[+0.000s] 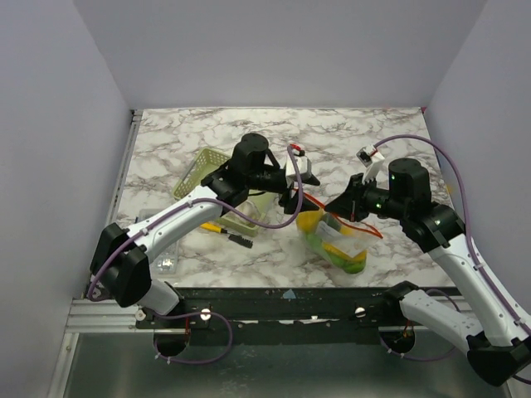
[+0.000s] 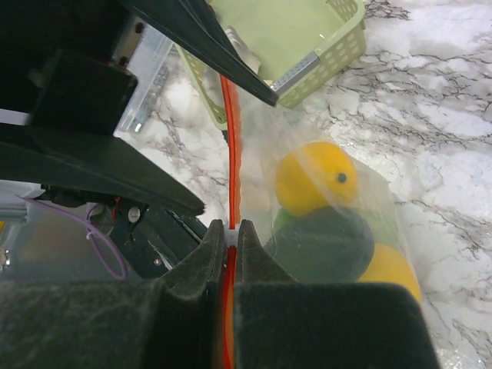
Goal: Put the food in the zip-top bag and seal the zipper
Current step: Zip the zipper food storage bag at the center of the board.
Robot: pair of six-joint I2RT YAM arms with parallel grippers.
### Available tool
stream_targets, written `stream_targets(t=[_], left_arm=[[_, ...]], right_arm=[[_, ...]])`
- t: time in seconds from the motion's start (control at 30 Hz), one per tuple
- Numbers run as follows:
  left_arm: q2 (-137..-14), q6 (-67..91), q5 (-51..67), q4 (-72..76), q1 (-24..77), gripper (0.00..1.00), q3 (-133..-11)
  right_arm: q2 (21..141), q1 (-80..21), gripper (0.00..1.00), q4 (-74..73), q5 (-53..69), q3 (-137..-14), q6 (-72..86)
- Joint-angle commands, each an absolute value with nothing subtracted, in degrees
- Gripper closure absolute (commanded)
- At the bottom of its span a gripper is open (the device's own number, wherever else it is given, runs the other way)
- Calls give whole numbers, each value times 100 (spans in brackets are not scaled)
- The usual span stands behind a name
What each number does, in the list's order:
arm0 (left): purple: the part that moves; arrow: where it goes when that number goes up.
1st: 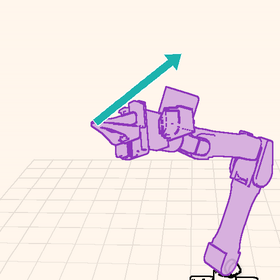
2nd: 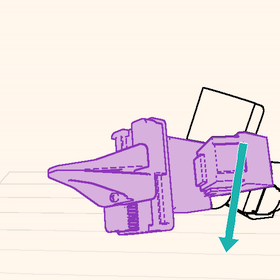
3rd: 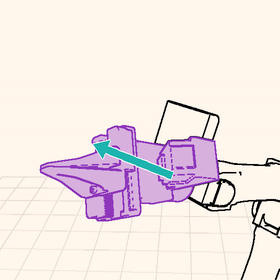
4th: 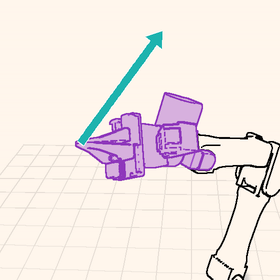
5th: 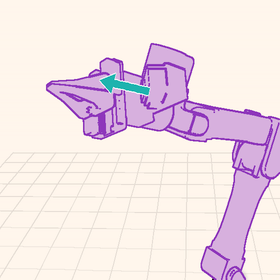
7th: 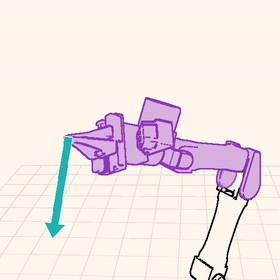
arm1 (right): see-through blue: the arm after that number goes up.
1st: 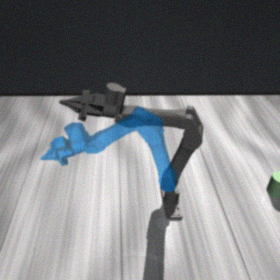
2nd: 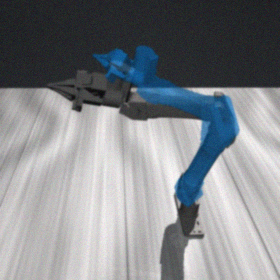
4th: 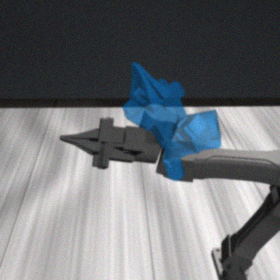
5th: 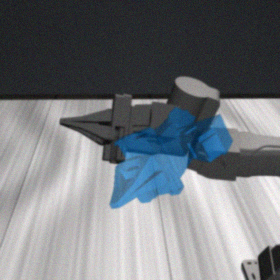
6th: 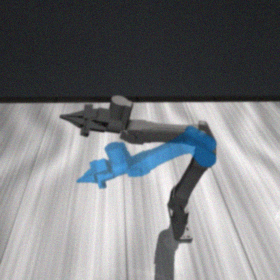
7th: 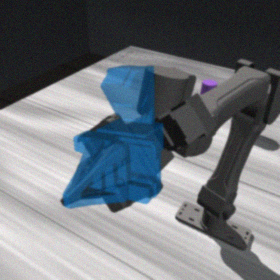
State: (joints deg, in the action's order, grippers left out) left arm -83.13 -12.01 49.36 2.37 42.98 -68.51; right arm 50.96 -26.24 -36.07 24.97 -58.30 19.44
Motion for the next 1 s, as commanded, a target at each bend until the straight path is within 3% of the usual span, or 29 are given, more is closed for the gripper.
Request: stream_targets(t=[0.0, 0.17, 0.3, 0.4, 0.97], left_arm=[[-8634, -2082, 5455, -907, 4354, 35, -7155], [-8792, -2047, 5122, -859, 4455, 52, -7179], [-8805, -1964, 4805, -569, 4427, 87, -7111], [-8788, -1935, 4724, -470, 4289, 100, -7051], [-8532, -1951, 4693, -411, 3676, 100, -6564]], right_arm=[[4986, -2603, 99, -3374, 2715, -5816, 1940], [5038, -2608, 99, -3365, 2856, -5738, 1908], [5030, -2605, 99, -3507, 2751, -5806, 1853], [4996, -2610, 99, -3915, 2483, -6014, 1837], [3944, -2610, 100, -5463, 984, -6289, 2111]])
